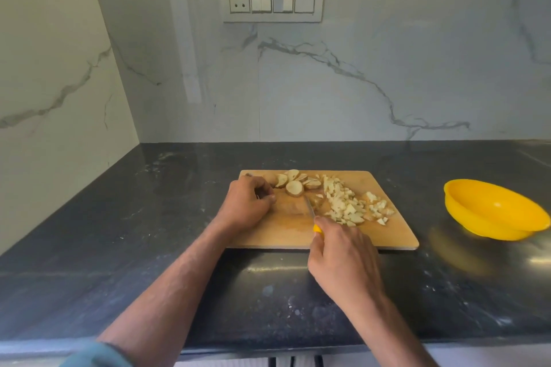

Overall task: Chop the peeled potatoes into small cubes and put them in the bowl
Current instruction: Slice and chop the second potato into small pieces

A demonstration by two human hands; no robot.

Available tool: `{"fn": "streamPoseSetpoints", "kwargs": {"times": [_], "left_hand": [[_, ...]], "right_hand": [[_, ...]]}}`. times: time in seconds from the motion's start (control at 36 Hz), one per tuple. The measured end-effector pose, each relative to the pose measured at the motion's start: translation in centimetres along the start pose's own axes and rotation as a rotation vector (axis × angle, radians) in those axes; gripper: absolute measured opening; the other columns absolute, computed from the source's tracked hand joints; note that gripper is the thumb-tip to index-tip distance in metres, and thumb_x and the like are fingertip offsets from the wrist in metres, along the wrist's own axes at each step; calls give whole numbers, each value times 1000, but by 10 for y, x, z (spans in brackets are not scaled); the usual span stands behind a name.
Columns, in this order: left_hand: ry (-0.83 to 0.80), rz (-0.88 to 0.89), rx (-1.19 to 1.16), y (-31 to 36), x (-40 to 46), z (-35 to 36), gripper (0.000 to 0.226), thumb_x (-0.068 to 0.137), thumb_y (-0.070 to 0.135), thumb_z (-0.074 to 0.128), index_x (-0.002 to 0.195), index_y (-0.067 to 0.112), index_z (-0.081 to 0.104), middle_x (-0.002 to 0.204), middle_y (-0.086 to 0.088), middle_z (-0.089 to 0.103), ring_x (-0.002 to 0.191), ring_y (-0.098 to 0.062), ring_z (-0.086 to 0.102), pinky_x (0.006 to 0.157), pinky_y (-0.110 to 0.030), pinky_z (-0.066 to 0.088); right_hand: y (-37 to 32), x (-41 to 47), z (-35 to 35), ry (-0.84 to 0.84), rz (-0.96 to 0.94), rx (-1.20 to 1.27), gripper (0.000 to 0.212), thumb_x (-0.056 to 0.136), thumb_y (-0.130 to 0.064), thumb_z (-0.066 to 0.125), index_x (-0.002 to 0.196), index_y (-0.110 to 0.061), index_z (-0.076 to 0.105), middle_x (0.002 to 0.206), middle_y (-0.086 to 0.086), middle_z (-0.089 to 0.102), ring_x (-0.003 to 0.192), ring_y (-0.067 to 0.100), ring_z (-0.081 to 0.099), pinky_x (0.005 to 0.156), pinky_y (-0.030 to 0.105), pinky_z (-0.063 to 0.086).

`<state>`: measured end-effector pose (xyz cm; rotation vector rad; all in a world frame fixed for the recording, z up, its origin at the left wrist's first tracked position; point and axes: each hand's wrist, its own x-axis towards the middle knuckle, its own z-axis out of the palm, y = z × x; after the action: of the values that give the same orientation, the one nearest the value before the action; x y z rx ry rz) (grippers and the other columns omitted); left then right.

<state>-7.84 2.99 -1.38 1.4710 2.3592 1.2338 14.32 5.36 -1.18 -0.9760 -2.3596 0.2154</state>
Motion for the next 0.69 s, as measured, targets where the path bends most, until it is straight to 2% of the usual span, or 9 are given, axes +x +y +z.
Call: {"fn": "streamPoseSetpoints", "kwargs": {"times": [0.08, 0.14, 0.22, 0.33, 0.39, 0.5, 0.58, 0.69], "left_hand": [[-19, 2, 6, 1, 0, 0, 4, 90, 20, 75, 87, 24, 75, 95, 6, 69, 88, -8, 62, 78, -25, 53], [-17, 9, 14, 2, 0, 1, 5, 90, 19, 75, 87, 23, 75, 91, 8, 69, 85, -6, 61, 73, -20, 48], [-10, 26, 40, 4, -1, 2, 5, 89, 18, 75, 87, 23, 75, 87, 9, 68, 79, -3, 58, 67, -16, 41], [-11, 42, 51, 6, -2, 3, 6, 90, 20, 75, 90, 25, 73, 90, 8, 66, 78, -8, 58, 67, -19, 45], [0, 57, 63, 6, -2, 3, 6, 90, 21, 75, 93, 26, 73, 91, 9, 64, 79, -7, 57, 68, -19, 44], [6, 91, 72, 10, 0, 4, 13, 91, 25, 74, 105, 26, 72, 98, 13, 64, 89, -5, 56, 77, -22, 46], [-30, 115, 124, 17, 7, 8, 24, 93, 27, 72, 117, 22, 72, 110, 9, 64, 96, -6, 56, 86, -24, 47], [-92, 84, 210, 23, 22, 17, 41, 94, 35, 70, 134, 28, 65, 124, 5, 58, 112, -16, 58, 101, -39, 52]], "right_hand": [[11, 2, -7, 33, 36, -11, 32, 99, -26, 50, 127, -25, 63, 88, -8, 71, 60, 5, 45, 44, 12, 23], [17, 4, -10, 50, 49, -3, 35, 99, -28, 50, 132, -26, 61, 95, -6, 73, 70, 8, 52, 51, 11, 29], [17, 7, -12, 59, 53, 12, 38, 100, -28, 50, 137, -25, 58, 99, -5, 74, 86, 14, 66, 67, 19, 44], [19, 18, -11, 131, 18, 2, 39, 99, -28, 52, 137, -22, 60, 90, 0, 75, 79, 19, 68, 67, 26, 50], [22, 25, -10, 115, 7, 2, 39, 99, -29, 52, 137, -22, 60, 91, 0, 76, 79, 20, 69, 69, 28, 53], [26, 27, -6, 86, 10, 22, 40, 100, -33, 50, 138, -25, 58, 91, -2, 75, 77, 17, 68, 69, 28, 54], [27, 27, -6, 109, 16, 44, 40, 101, -34, 50, 140, -25, 56, 96, -1, 75, 85, 18, 68, 71, 27, 52], [28, 26, -4, 115, 36, 49, 43, 100, -35, 50, 142, -26, 54, 101, 0, 74, 90, 20, 67, 74, 29, 53]]}}
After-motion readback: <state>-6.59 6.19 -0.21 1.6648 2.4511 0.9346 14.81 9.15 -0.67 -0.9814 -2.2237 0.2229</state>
